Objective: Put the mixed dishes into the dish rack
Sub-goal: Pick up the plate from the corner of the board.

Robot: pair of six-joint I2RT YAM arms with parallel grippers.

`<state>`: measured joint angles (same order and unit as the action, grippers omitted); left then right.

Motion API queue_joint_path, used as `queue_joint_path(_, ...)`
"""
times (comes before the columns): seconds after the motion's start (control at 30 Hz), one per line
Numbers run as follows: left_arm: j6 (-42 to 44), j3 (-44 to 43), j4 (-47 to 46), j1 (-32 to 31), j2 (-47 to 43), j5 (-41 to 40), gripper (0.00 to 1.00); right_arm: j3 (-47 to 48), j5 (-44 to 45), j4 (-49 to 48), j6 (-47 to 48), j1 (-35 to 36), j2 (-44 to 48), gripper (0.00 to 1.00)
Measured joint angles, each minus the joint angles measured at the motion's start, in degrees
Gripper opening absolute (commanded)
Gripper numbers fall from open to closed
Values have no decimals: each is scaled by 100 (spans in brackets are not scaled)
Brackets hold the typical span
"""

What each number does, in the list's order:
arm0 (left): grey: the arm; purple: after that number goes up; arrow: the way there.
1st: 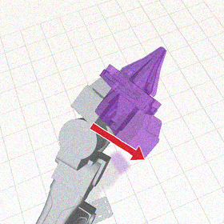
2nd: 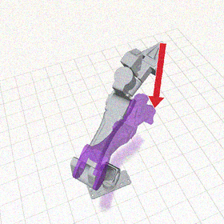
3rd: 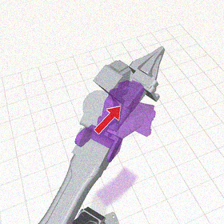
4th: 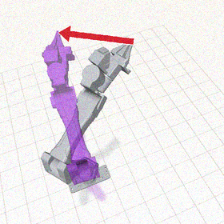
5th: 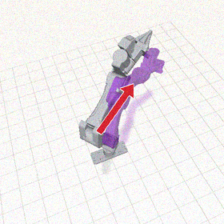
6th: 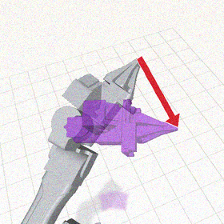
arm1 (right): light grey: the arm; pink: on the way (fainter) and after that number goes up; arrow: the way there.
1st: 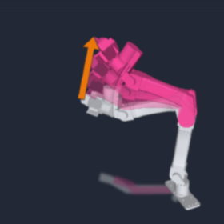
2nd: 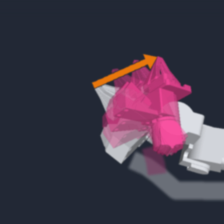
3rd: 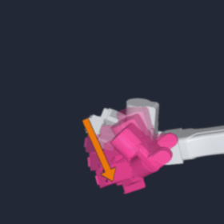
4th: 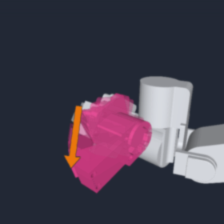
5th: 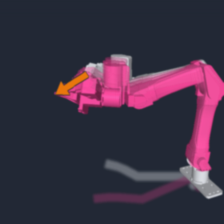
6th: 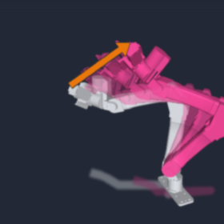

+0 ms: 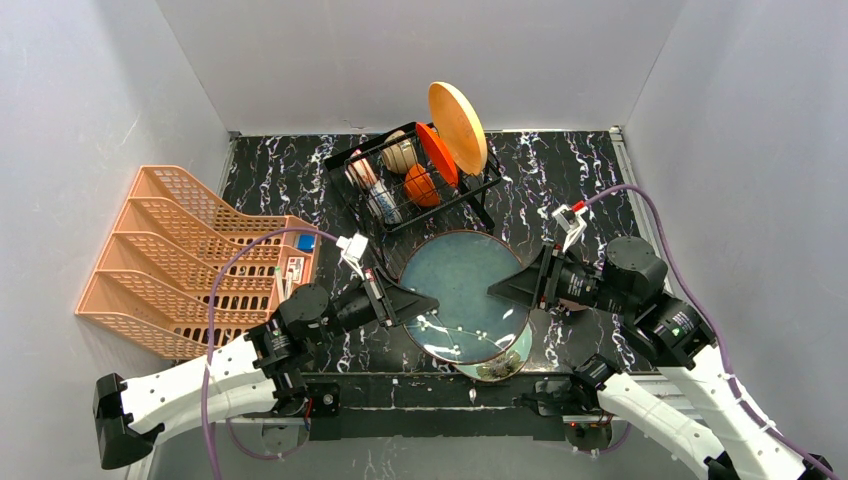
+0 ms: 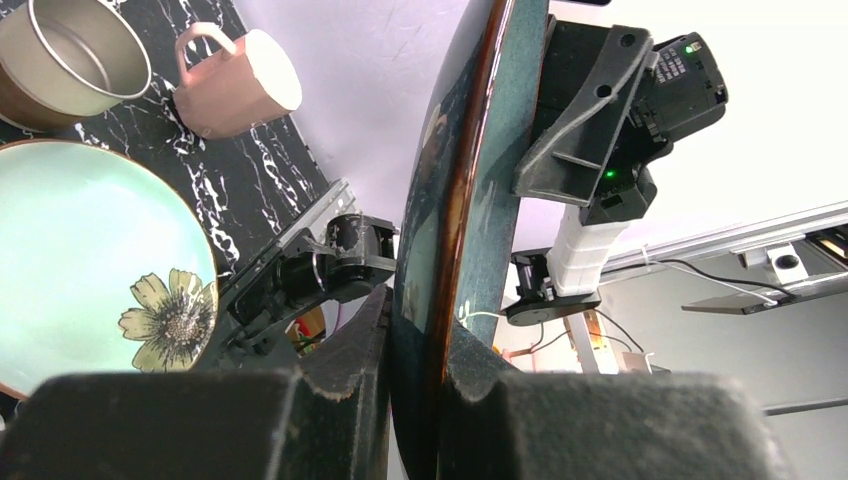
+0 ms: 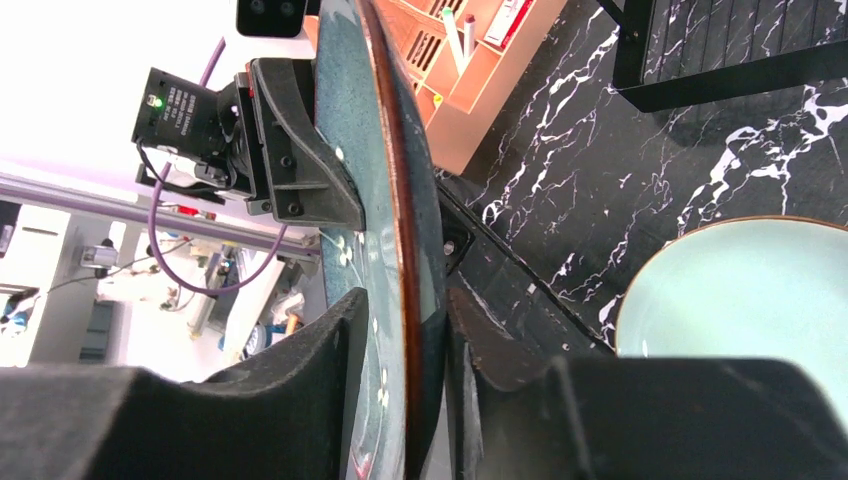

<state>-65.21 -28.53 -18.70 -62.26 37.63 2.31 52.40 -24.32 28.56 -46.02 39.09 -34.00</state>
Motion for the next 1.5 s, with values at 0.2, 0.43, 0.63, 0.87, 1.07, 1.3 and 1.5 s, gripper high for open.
queue_joint_path(0.2, 79, 0, -149, 0, 2, 9, 0, 0, 195, 72, 7, -33, -33, 1)
queue_joint_path(0.43, -24, 48, -114, 26, 20, -13, 2, 2, 229, 179, 39, -44, -94, 1)
queue_joint_path(0.63, -90, 90, -177, 26, 22, -13, 24, 2, 278, 236, 11, -26, -22, 1)
queue_joint_path(0.87, -120, -96, -9, 26, -11, -216, 64, 179, 428, 688, 151, 4, -92, 1)
queue_joint_path(1.07, 363, -833, 1056, 26, 42, -603, 84, 577, 623, 970, 354, 20, -407, 1)
queue_joint_path(1.3, 1248, -2028, 2564, 26, 166, -1309, 98, 1429, 931, 1471, 719, 31, -881, 1)
queue_joint_path(1.5, 1947, -2702, 3615, 26, 138, -2118, 98, 2632, 1471, 1856, 1167, 31, -1554, 1)
